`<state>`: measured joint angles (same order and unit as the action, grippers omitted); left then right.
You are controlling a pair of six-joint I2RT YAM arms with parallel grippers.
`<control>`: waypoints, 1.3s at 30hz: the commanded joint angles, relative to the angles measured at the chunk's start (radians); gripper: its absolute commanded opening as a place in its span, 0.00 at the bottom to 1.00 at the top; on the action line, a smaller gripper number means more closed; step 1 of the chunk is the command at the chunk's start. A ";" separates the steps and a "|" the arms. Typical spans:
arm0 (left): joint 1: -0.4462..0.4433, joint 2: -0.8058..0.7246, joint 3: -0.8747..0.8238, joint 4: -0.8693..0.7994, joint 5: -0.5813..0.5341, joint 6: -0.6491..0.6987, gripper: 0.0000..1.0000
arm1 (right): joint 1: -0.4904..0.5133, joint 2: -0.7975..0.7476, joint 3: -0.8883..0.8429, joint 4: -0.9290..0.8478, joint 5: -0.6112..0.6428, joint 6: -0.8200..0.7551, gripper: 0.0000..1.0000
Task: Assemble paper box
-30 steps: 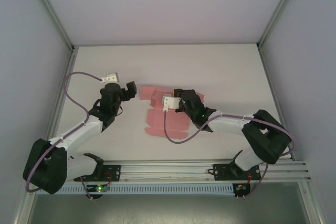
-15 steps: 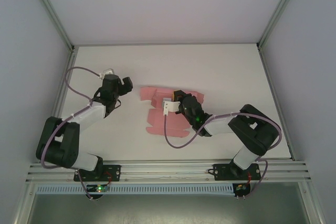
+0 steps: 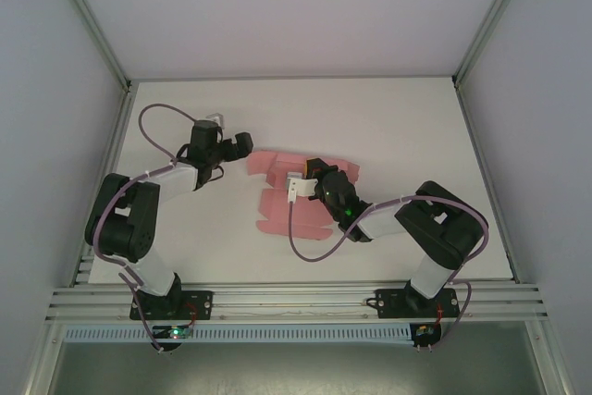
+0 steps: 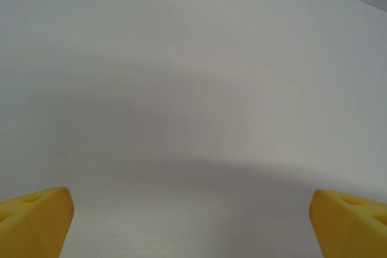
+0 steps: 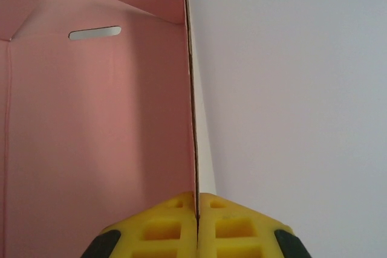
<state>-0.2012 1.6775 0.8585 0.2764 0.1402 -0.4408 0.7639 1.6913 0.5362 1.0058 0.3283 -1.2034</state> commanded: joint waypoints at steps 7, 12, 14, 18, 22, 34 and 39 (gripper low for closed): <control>-0.012 0.030 -0.020 0.112 0.263 0.094 0.98 | 0.011 -0.040 -0.007 0.007 -0.007 0.051 0.00; -0.018 0.035 -0.050 0.143 0.410 0.131 0.90 | 0.012 -0.038 0.001 -0.004 0.001 0.061 0.00; -0.019 0.036 -0.063 0.161 0.446 0.130 0.86 | 0.012 -0.035 0.005 -0.003 0.008 0.058 0.00; -0.027 0.037 -0.079 0.173 0.501 0.132 0.77 | 0.012 -0.033 0.008 -0.004 0.017 0.061 0.00; -0.042 0.025 -0.102 0.182 0.544 0.137 0.73 | 0.010 -0.025 0.012 -0.010 0.027 0.060 0.00; -0.108 -0.049 -0.142 0.103 0.575 0.139 0.58 | 0.011 -0.013 0.024 -0.023 0.051 0.060 0.00; -0.121 -0.062 -0.136 0.010 0.496 0.119 0.54 | 0.008 -0.019 0.019 -0.022 0.064 0.059 0.00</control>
<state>-0.2813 1.6367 0.7330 0.4015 0.6159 -0.3363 0.7704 1.6810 0.5346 0.9646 0.3370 -1.1774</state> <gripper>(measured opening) 0.544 0.049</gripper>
